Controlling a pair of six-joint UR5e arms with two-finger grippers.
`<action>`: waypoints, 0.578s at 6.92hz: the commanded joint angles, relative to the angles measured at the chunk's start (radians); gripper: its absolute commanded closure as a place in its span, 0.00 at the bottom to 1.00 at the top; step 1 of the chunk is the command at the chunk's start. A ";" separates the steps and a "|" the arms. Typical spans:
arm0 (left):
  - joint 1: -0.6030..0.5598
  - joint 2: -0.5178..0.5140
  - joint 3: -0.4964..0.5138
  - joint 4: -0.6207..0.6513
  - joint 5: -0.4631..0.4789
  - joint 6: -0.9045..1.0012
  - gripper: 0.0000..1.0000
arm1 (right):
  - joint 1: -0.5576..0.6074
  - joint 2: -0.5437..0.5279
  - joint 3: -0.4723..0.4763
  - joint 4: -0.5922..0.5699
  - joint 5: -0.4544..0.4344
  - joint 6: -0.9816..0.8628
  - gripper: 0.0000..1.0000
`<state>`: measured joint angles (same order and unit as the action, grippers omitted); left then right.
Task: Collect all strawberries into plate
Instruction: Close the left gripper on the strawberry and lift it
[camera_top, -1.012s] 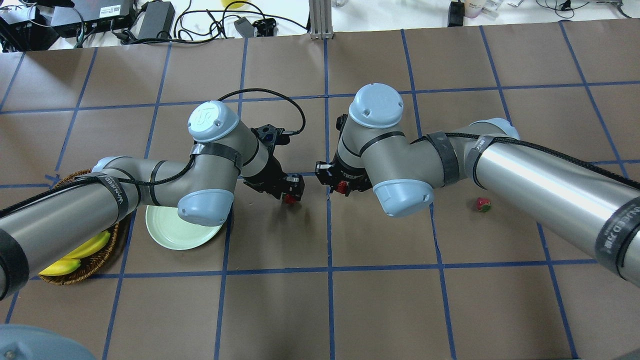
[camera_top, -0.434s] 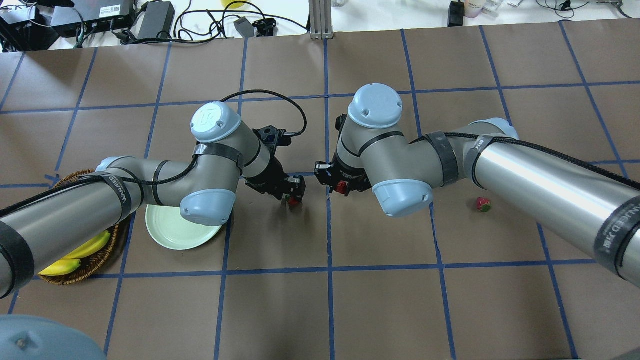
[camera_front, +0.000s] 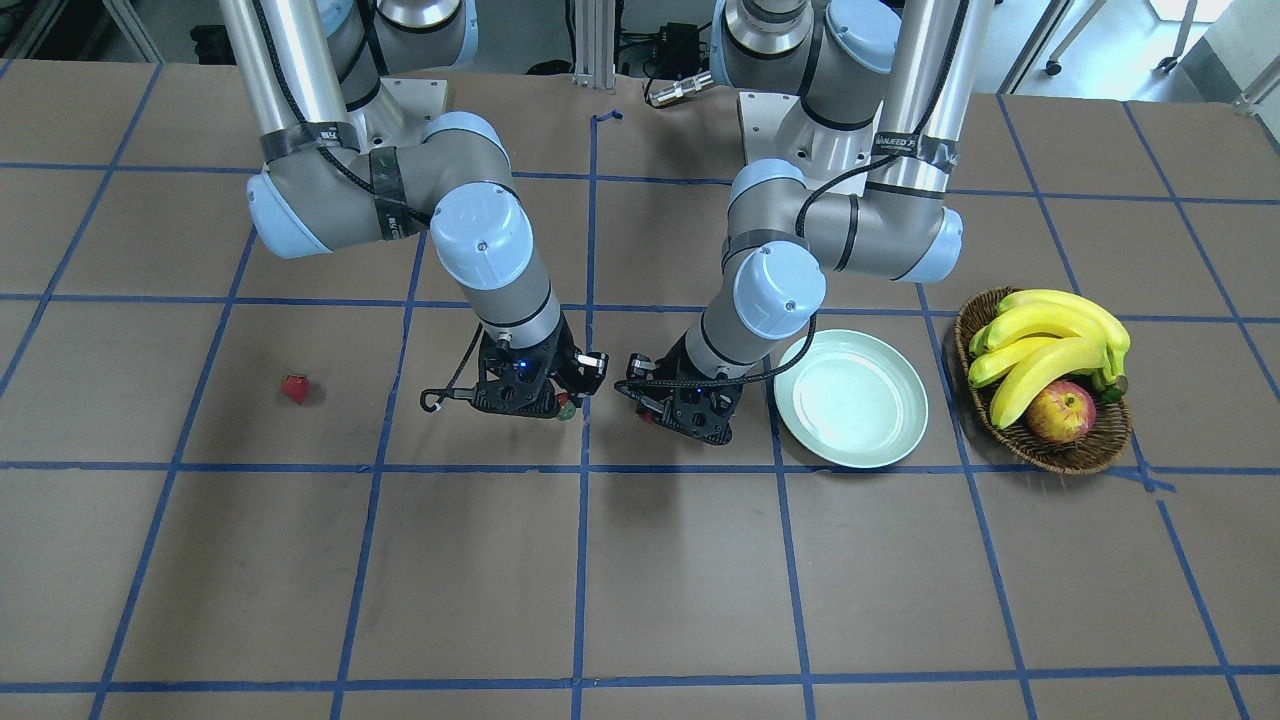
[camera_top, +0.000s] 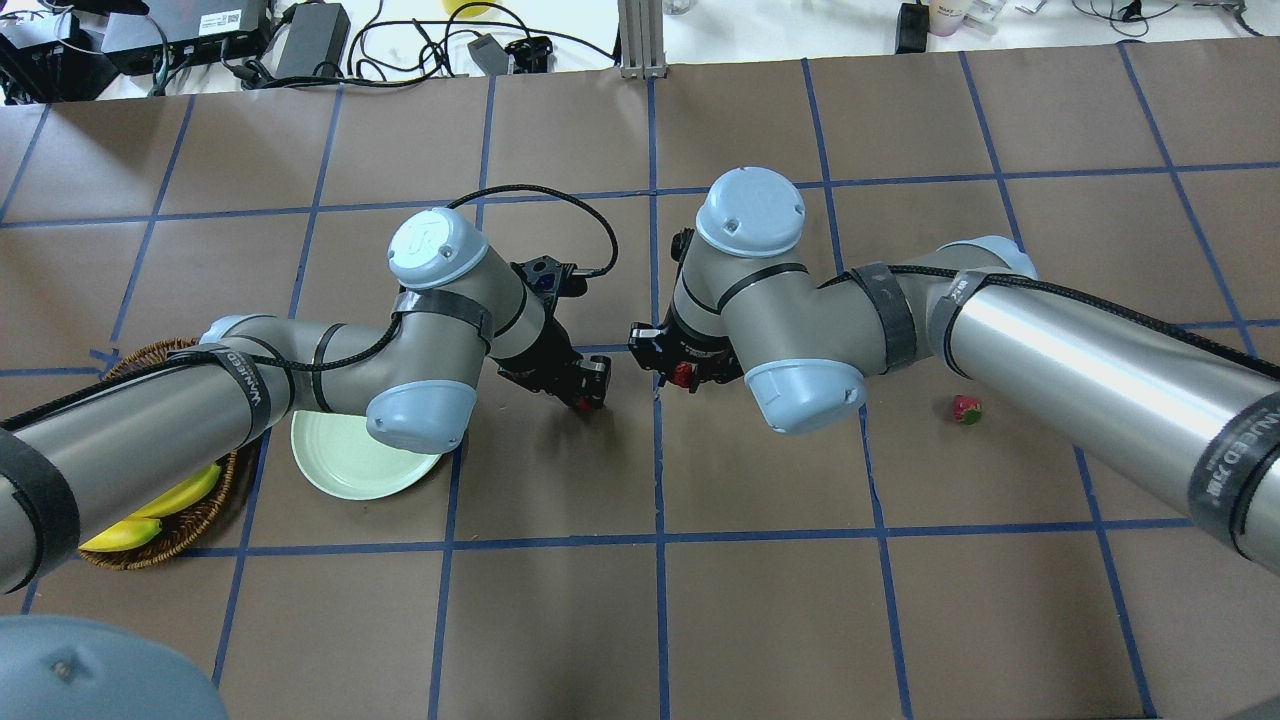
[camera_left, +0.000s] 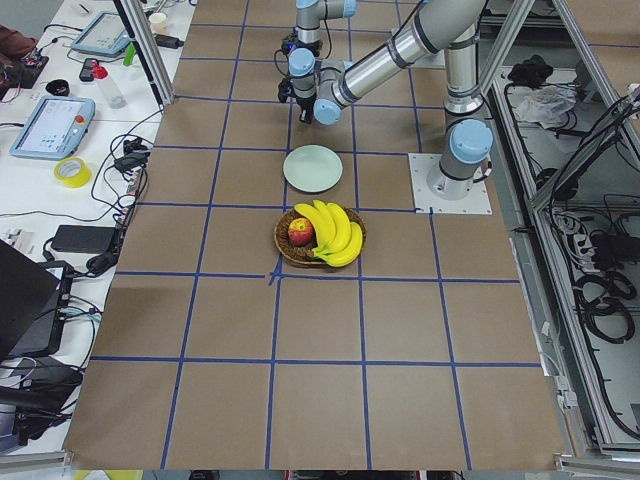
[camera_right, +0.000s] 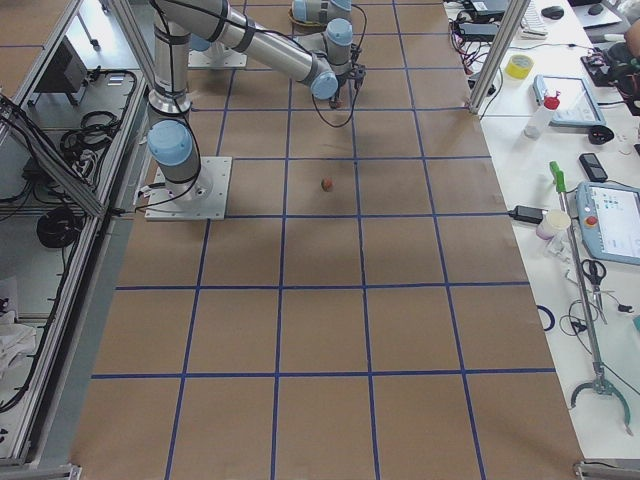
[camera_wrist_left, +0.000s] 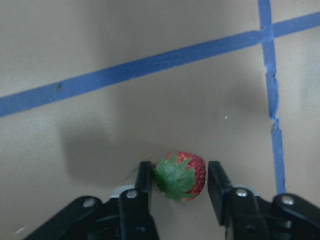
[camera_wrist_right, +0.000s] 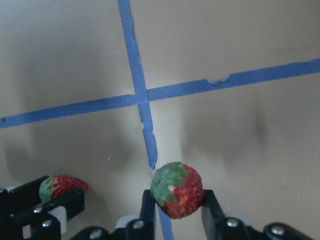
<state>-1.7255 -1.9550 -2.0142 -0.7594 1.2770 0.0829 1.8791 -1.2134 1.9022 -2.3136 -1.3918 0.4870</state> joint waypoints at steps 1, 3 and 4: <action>-0.002 -0.001 0.003 0.002 -0.001 0.001 1.00 | 0.000 0.000 0.000 -0.001 0.005 0.005 1.00; 0.006 0.042 0.032 -0.011 0.022 0.004 1.00 | 0.002 0.005 0.000 -0.004 0.007 0.010 1.00; 0.038 0.063 0.070 -0.079 0.071 0.009 1.00 | 0.003 0.005 0.000 -0.004 0.008 0.015 1.00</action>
<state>-1.7140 -1.9181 -1.9811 -0.7838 1.3069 0.0865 1.8807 -1.2102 1.9022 -2.3167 -1.3852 0.4973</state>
